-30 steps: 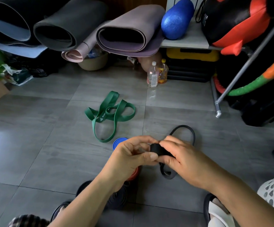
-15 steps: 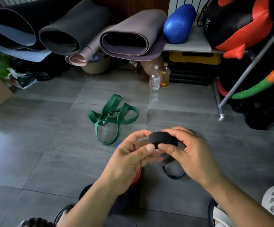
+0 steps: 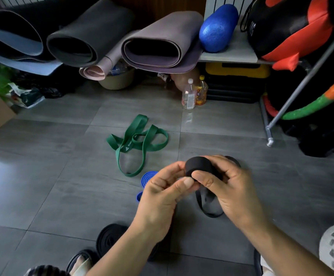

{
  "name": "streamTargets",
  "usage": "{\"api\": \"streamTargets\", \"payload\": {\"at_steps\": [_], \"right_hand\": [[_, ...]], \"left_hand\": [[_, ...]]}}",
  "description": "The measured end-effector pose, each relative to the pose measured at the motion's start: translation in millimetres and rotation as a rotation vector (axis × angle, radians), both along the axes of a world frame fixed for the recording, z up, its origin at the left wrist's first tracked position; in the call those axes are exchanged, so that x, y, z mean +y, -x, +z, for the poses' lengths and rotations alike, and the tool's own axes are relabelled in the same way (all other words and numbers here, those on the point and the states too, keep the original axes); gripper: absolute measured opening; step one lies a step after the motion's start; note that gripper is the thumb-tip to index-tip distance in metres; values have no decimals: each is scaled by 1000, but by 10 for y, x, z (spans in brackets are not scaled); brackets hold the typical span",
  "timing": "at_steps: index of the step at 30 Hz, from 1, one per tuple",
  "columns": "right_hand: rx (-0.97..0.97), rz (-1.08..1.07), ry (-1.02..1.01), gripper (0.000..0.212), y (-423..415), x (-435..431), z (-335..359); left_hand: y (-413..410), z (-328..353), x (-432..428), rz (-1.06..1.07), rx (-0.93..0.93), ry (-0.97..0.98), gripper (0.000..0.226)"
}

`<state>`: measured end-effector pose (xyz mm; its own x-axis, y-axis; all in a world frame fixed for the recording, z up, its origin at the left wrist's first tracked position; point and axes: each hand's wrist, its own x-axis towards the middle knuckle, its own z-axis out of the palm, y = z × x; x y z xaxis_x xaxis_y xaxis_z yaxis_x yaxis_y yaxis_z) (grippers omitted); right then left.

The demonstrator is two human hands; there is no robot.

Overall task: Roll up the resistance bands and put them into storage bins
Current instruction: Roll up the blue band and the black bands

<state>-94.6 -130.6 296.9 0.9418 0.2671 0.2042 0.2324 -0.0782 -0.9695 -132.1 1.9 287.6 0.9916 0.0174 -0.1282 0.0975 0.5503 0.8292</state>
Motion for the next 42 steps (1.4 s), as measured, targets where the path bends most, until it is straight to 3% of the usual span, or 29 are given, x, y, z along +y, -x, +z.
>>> {"api": "streamTargets", "payload": {"at_steps": [2,4,6,8,13,18,20,23,28,31,34,36,40,42], "right_hand": [[-173,25,284,32,-80,-84,2],[-300,94,526,42,-123,-131,2],[-352,130,665,46,-114,-128,-10],[-194,116,565,46,-89,-114,44],[247,164,99,41,-96,-141,139],[166,223,75,36,-94,-142,140],[157,222,100,27,-100,-144,135],[64,242,245,22,-120,-172,133],[-123,267,581,29,-153,-260,62],[-202,286,652,34,-141,-260,44],[-79,229,462,24,-133,-238,62],[18,198,325,33,-140,-244,74],[-50,164,279,42,-123,-205,82],[85,142,46,43,-74,-135,63]], "left_hand": [[-18,-64,65,9,-53,-309,32],[-32,-81,122,-53,-192,-812,35],[-33,-96,114,-96,-257,-1026,37],[-10,-69,82,-61,-227,-912,43],[-14,18,10,-38,-102,-357,32],[-5,15,20,-30,-109,-107,47],[-3,1,18,-38,-96,-82,52],[-23,-11,37,-85,-46,-154,41],[-68,43,130,-243,-65,-641,41],[-73,89,167,-197,-100,-777,37],[-58,99,166,-117,-120,-720,31],[-33,129,136,-44,-112,-586,26],[-32,136,109,5,-95,-338,30],[-34,82,100,-17,-105,-186,31]]}}
